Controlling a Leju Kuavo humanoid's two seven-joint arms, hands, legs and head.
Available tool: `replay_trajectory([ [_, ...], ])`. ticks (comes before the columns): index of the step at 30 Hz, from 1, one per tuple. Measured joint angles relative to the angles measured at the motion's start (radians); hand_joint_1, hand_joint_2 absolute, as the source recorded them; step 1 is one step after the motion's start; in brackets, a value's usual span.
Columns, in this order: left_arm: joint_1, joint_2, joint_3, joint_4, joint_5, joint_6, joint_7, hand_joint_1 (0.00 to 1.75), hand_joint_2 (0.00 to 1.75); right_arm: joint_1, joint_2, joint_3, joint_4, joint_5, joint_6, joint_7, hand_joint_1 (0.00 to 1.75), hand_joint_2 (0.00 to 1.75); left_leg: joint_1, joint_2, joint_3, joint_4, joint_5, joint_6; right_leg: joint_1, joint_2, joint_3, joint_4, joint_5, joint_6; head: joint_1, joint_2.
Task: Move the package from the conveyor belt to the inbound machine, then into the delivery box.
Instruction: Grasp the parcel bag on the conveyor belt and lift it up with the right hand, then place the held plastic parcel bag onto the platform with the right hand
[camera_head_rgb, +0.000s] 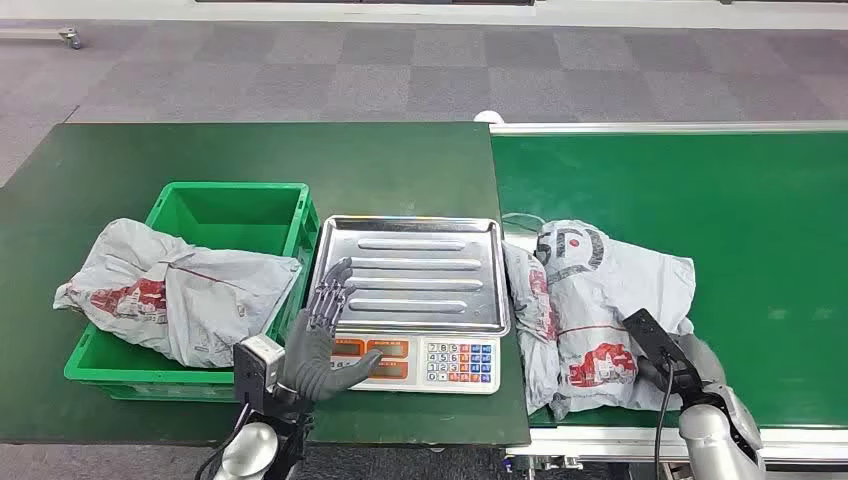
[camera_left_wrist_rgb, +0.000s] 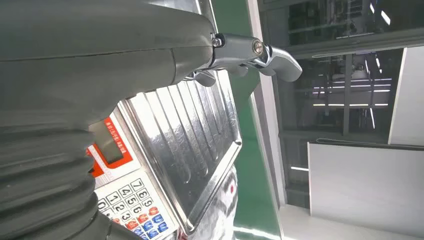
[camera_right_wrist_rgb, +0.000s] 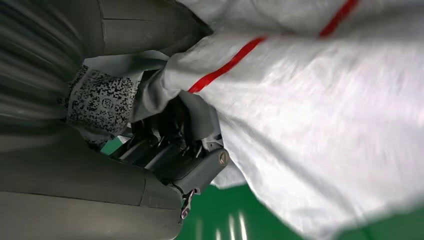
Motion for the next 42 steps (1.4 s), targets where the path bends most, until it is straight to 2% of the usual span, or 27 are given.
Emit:
replay_trajectory([
  [2,0.001,-0.001,0.0,-0.003,-0.002,0.0,0.001,0.0,1.75,0.004,0.004,0.0,-0.027,-0.017,-0.029,-0.02,1.75,1.75,0.0,0.0,0.0,0.0,0.0,0.0,0.0,0.0,0.0,0.0,0.0,0.0,0.0,0.0],
  [10,-0.003,-0.005,0.0,-0.001,-0.006,0.0,-0.006,0.0,1.75,0.059,0.044,0.0,-0.231,-0.111,-0.257,-0.186,1.75,1.75,0.0,0.0,0.0,0.0,0.0,0.0,-0.001,0.0,-0.001,0.0,0.0,0.0,0.0,0.0],
  [14,-0.014,-0.009,0.0,0.008,-0.006,0.0,-0.01,0.0,1.75,0.095,0.07,0.0,-0.337,-0.158,-0.426,-0.296,1.75,1.75,0.0,0.0,-0.001,0.0,0.0,0.0,-0.001,0.0,-0.001,0.0,0.0,0.0,0.0,0.0],
  [17,-0.026,-0.013,0.0,0.015,-0.005,0.0,-0.01,0.0,1.75,0.122,0.092,-0.004,-0.426,-0.193,-0.523,-0.353,1.75,1.75,0.0,0.0,0.0,0.0,0.0,0.0,-0.001,0.0,-0.001,0.0,0.0,0.0,0.0,0.0],
  [21,-0.036,-0.016,0.0,0.022,0.006,0.007,-0.013,0.0,1.75,0.161,0.132,-0.009,-0.563,-0.224,-0.651,-0.472,1.75,1.75,0.0,0.0,0.0,0.0,0.0,0.0,-0.001,0.0,-0.001,0.0,0.0,0.0,0.0,0.0],
  [27,-0.04,-0.016,0.0,0.012,0.014,0.064,-0.04,0.0,1.75,0.194,0.176,-0.013,-0.706,-0.271,-0.668,-0.548,1.75,1.75,0.0,0.001,-0.001,0.0,0.0,0.0,-0.001,0.0,-0.001,0.0,0.0,0.0,0.0,0.0],
  [30,-0.043,-0.013,0.0,-0.021,0.018,0.103,-0.055,0.0,1.75,0.197,0.178,0.017,-0.746,-0.29,-0.669,-0.55,1.75,1.75,0.0,0.001,-0.001,0.0,0.0,0.0,-0.001,0.0,-0.001,0.0,0.0,0.0,0.0,0.0],
  [36,-0.049,-0.008,0.0,-0.061,0.028,0.115,-0.059,0.0,1.75,0.195,0.179,0.064,-0.78,-0.295,-0.667,-0.544,1.75,1.75,0.0,0.0,-0.001,0.0,0.0,0.0,-0.001,-0.001,0.0,0.0,0.0,0.0,0.0,0.0],
  [38,-0.049,-0.008,0.0,-0.067,0.041,0.125,-0.069,0.0,1.75,0.189,0.177,0.081,-0.783,-0.318,-0.648,-0.538,1.75,1.75,0.0,0.0,-0.001,0.0,0.0,0.0,-0.001,0.0,-0.001,0.0,0.0,0.0,0.0,0.0],
  [42,-0.056,-0.007,0.0,-0.083,0.09,0.159,-0.088,0.0,1.75,0.141,0.161,0.147,-0.761,-0.341,-0.529,-0.469,1.75,1.75,0.0,0.002,-0.004,0.0,0.0,0.0,-0.001,0.0,-0.001,0.0,0.0,0.0,0.0,0.0],
])
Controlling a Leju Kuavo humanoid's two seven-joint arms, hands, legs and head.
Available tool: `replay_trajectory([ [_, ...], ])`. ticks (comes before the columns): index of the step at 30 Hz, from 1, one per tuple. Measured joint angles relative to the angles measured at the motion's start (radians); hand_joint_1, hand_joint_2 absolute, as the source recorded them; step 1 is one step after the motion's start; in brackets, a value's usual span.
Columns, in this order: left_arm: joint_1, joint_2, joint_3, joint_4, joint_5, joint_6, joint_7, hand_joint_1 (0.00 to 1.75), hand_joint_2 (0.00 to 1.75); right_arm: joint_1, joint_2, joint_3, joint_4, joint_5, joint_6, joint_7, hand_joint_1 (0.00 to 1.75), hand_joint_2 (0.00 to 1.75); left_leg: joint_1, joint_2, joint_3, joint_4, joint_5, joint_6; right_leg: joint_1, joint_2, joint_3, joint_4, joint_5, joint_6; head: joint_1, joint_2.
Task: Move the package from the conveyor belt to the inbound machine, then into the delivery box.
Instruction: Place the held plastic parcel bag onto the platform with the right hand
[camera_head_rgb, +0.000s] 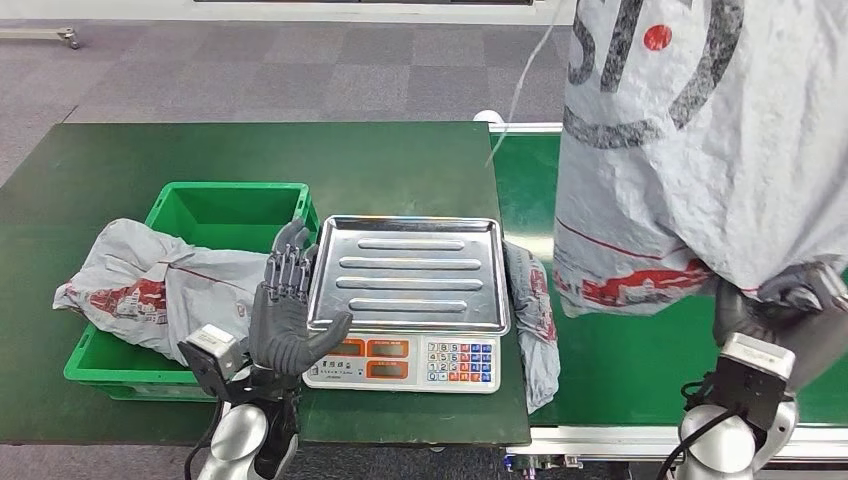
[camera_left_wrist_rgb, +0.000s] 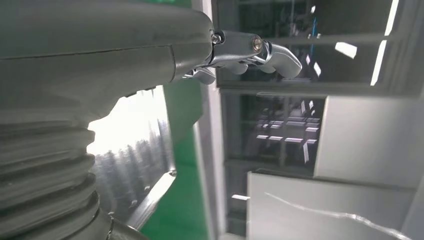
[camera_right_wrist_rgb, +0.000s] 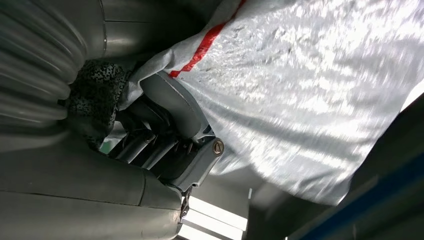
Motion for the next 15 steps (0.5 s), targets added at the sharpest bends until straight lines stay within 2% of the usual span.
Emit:
replay_trajectory([
  [4,-0.001,0.0,0.0,-0.003,0.008,0.007,-0.001,0.0,1.75,-0.015,-0.004,0.016,0.012,0.005,0.026,0.016,1.75,1.75,0.0,0.0,-0.003,0.0,0.0,0.0,0.0,0.0,0.0,0.0,0.0,0.0,0.0,0.0],
  [8,-0.002,0.004,0.01,-0.035,0.049,0.048,-0.008,0.0,1.75,-0.163,-0.033,0.206,0.267,0.049,0.204,0.133,1.75,1.75,0.0,-0.006,0.002,0.0,0.005,0.0,0.001,-0.006,0.0,0.0,0.001,0.0,0.0,0.0],
  [11,-0.001,0.006,0.016,-0.04,0.055,0.055,-0.012,0.0,1.75,-0.181,-0.041,0.236,0.307,0.033,0.271,0.157,1.75,1.75,0.0,-0.006,0.001,0.0,0.004,-0.001,0.001,-0.006,-0.001,0.0,0.001,0.0,0.0,0.0],
  [15,0.0,0.007,0.025,-0.048,0.072,0.058,-0.018,0.0,1.75,-0.212,-0.04,0.292,0.395,-0.067,0.471,0.189,1.75,1.75,0.0,-0.005,0.0,0.0,0.004,-0.001,0.001,-0.005,-0.002,0.0,0.001,0.0,0.0,0.0],
])
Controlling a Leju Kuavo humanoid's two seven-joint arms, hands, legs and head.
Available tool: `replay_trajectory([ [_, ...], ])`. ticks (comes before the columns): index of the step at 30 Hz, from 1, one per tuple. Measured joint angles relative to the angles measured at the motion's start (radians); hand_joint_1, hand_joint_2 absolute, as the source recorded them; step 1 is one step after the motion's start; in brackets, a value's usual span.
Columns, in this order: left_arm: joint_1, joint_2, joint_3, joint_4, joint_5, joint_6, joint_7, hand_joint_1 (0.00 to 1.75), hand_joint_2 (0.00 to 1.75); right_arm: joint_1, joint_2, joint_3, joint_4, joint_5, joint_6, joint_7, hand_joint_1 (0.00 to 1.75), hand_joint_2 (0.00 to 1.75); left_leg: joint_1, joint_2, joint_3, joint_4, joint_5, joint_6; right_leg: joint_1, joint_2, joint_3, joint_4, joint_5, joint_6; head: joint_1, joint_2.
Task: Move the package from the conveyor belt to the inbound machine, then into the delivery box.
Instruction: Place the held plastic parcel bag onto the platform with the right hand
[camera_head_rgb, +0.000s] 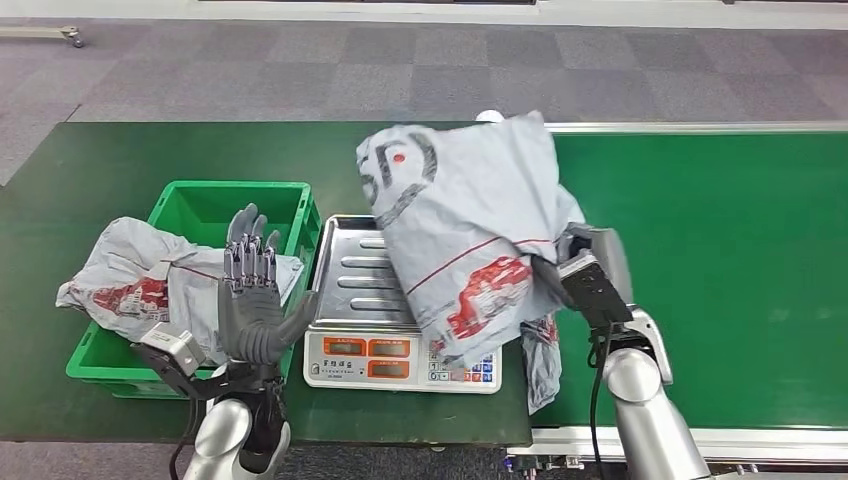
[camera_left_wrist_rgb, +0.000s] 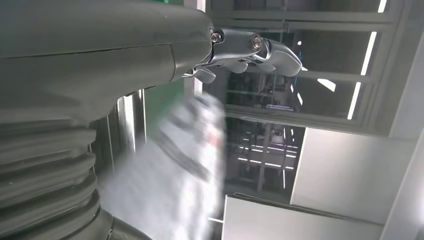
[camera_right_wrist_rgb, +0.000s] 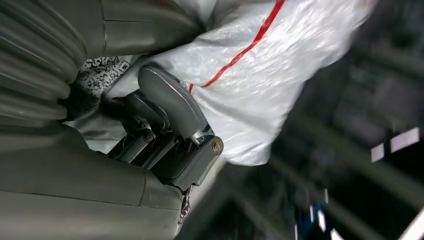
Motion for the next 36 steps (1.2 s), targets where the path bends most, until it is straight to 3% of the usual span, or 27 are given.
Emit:
replay_trajectory([
  [5,-0.014,0.0,0.0,0.026,0.013,-0.013,-0.006,0.0,1.75,-0.065,0.03,0.103,0.15,-0.076,0.079,0.034,1.75,1.75,0.0,0.0,0.0,0.0,0.001,-0.001,0.0,0.0,0.0,0.0,0.0,0.0,0.0,0.0],
  [12,-0.062,0.001,-0.019,0.119,0.044,-0.018,-0.032,0.0,1.75,-0.091,0.061,0.239,0.21,-0.096,0.119,0.127,1.75,1.75,0.0,0.0,0.0,0.0,0.001,-0.001,0.0,0.0,-0.001,0.0,0.0,0.0,0.0,0.0],
  [16,-0.099,0.003,-0.044,0.169,0.056,-0.028,-0.037,0.0,1.75,-0.09,0.062,0.281,0.214,-0.106,0.156,0.098,1.75,1.75,0.0,0.0,0.0,0.0,0.001,-0.001,0.0,0.0,-0.001,0.0,0.0,0.0,0.0,0.0],
  [20,-0.132,0.003,-0.067,0.204,0.063,-0.036,-0.038,0.0,1.75,-0.086,0.06,0.299,0.213,-0.095,0.123,0.032,0.04,1.75,0.0,0.0,0.0,0.0,0.001,-0.001,-0.001,0.0,-0.001,0.0,0.0,0.0,0.0,0.0],
  [24,-0.143,0.004,-0.077,0.219,0.064,-0.039,-0.034,0.0,1.75,-0.056,0.052,0.3,0.164,-0.084,0.026,-0.04,0.0,1.75,0.0,0.0,0.0,0.0,0.001,-0.001,-0.001,0.001,-0.002,0.0,0.0,0.0,0.0,0.0],
  [30,-0.143,0.026,-0.077,0.213,0.06,-0.027,-0.014,0.0,1.75,0.039,-0.011,0.274,-0.023,-0.039,-0.039,-0.048,0.0,1.75,0.0,0.0,-0.001,0.0,0.001,0.0,0.0,0.001,-0.002,0.0,0.0,0.0,0.0,0.0],
  [36,-0.124,0.067,-0.058,0.154,0.016,-0.043,0.03,0.0,1.75,0.182,-0.088,0.145,-0.223,-0.126,-0.091,-0.111,0.0,1.75,0.0,0.0,-0.001,0.0,0.0,0.0,-0.001,0.0,-0.002,-0.001,0.0,0.0,0.0,0.0],
])
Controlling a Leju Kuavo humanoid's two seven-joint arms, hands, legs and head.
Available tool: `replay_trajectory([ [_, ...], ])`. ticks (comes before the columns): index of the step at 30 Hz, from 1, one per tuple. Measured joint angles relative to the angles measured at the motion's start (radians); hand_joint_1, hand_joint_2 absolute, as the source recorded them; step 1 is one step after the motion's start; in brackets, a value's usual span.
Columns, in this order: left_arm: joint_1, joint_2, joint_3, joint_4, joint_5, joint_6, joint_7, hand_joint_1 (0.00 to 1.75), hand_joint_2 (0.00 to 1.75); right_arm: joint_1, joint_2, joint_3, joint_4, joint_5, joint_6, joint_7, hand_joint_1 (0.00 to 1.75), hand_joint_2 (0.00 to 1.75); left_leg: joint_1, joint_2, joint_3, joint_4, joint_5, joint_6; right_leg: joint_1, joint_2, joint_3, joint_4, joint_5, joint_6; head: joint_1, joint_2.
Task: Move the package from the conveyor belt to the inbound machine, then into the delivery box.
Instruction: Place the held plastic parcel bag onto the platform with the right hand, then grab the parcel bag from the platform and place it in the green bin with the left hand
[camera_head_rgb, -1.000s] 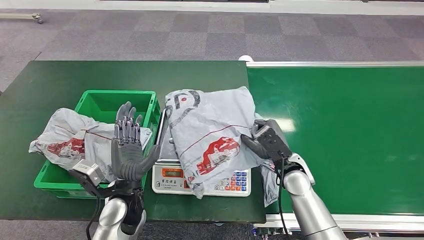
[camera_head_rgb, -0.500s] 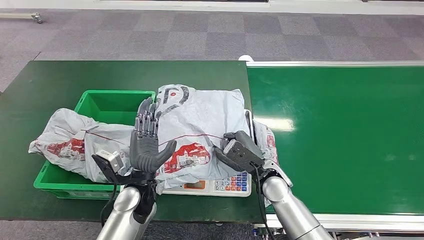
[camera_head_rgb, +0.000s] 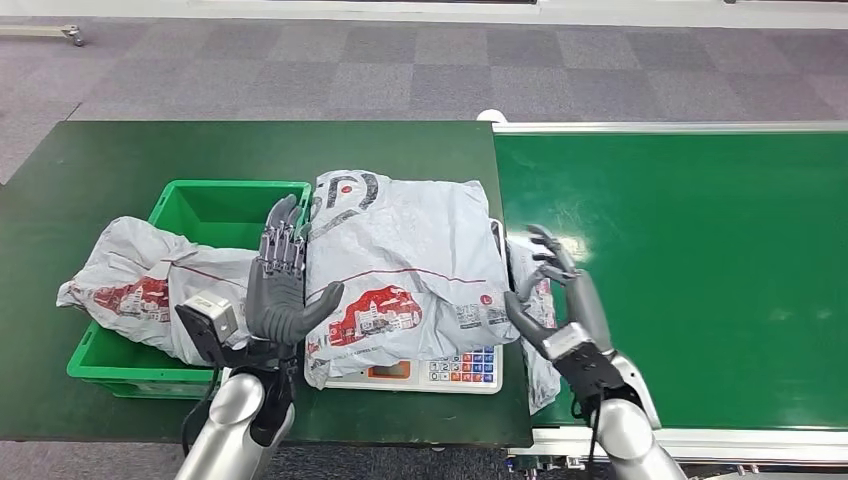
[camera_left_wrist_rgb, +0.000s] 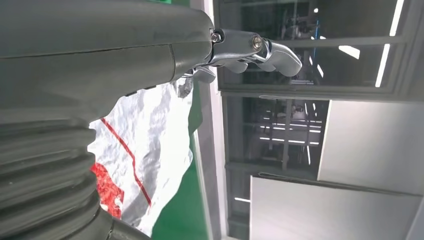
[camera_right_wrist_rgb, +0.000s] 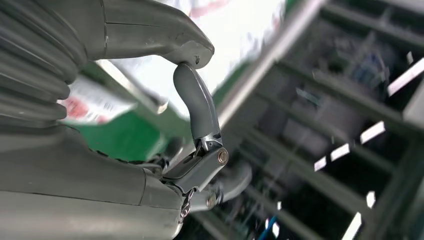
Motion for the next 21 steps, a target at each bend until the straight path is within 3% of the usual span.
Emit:
replay_trajectory([
  [5,-0.021,0.025,0.002,0.0,-0.063,-0.103,0.076,0.0,1.75,0.086,-0.009,-0.093,-0.1,-0.103,0.037,-0.064,0.0,1.75,0.0,0.0,0.0,0.0,0.0,0.0,0.0,0.0,-0.001,0.0,0.0,0.0,0.0,0.0],
  [9,-0.114,0.038,0.002,0.082,-0.104,-0.167,0.092,0.0,1.75,0.116,-0.01,-0.123,-0.161,-0.104,0.083,-0.089,0.0,1.75,0.0,0.0,0.0,0.0,0.002,-0.001,0.001,0.001,-0.001,0.0,0.001,0.0,0.0,0.0],
  [12,-0.21,0.041,0.002,0.162,-0.162,-0.168,0.105,0.0,1.75,0.124,-0.01,-0.137,-0.204,-0.092,0.081,-0.098,0.0,0.44,0.0,0.0,0.0,0.0,0.003,-0.001,0.001,0.001,-0.001,0.0,0.003,-0.001,0.0,0.0],
  [13,-0.245,0.041,0.001,0.189,-0.196,-0.162,0.118,0.0,1.75,0.124,-0.01,-0.14,-0.216,-0.089,0.081,-0.103,0.0,0.44,0.0,0.0,0.0,0.0,0.003,-0.001,0.001,0.001,-0.001,0.0,0.003,-0.001,0.0,0.0],
  [16,-0.352,0.041,-0.022,0.279,-0.35,-0.127,0.176,0.0,1.75,0.118,-0.007,-0.144,-0.241,-0.078,0.085,-0.105,0.0,1.75,0.0,0.001,0.0,0.0,0.004,0.0,0.001,0.001,-0.001,0.001,0.004,-0.001,0.0,0.0],
  [21,-0.517,0.035,-0.111,0.445,-0.564,-0.126,0.246,0.0,1.75,0.087,0.003,-0.144,-0.252,-0.069,0.088,-0.081,0.0,1.75,0.0,0.001,0.0,0.0,0.004,0.0,0.0,0.002,-0.001,0.001,0.005,0.0,0.0,0.0],
])
